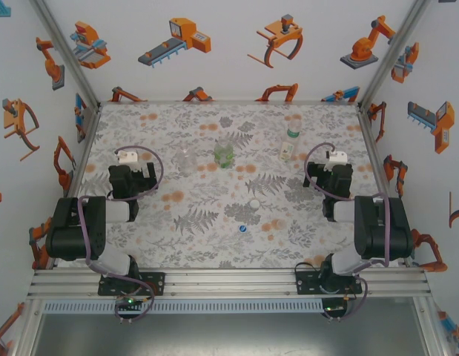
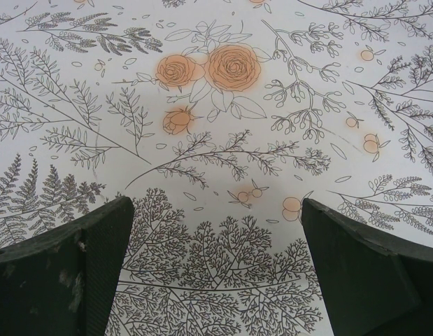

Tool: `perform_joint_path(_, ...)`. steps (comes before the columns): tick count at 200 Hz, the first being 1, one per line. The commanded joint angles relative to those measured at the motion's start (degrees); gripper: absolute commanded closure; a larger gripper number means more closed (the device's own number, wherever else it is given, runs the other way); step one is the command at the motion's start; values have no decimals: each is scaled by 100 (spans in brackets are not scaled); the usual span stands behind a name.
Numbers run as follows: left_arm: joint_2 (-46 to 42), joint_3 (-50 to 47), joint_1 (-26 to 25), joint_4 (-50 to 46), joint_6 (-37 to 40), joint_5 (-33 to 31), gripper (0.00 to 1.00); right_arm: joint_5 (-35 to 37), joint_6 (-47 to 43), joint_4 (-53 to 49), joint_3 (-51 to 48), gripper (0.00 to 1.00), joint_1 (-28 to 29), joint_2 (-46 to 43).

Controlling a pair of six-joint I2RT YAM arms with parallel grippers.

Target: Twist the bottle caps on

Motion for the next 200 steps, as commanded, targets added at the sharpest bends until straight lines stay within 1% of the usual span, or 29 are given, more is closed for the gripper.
perform_joint_path(1,-29,118,48,-24,-105,21,3,-75,-1,106,48,1,-47,26)
perform_joint_path(46,-38,101,48,-4,-110,36,3,-83,7,106,50,1,-59,26)
perform_joint_path(64,-60,104,48,0,-89,84,3,-226,-49,106,41,1,-56,4)
perform_joint_path(89,-292,290,48,-530,4,291,3,-406,-124,33,3,1,-58,-192)
perform_joint_path(128,-805,427,33,-1187,-37,138,3,-420,-136,-209,-211,4,-59,-944)
perform_joint_path(148,-1194,703,5,-1933,-75,-39,3,-382,-160,-827,-193,4,-52,-1488)
perform_joint_path(158,-1382,879,-13,-2375,-156,-102,3,-386,-152,-1375,-88,6,-49,-1768)
perform_joint_path(176,-1707,1127,-92,-3058,-231,-157,3,-608,-116,-2326,159,10,-55,-2138)
perform_joint_path(200,-2196,1367,-286,-3900,-390,-387,3,-881,63,-2856,199,15,-48,-2585)
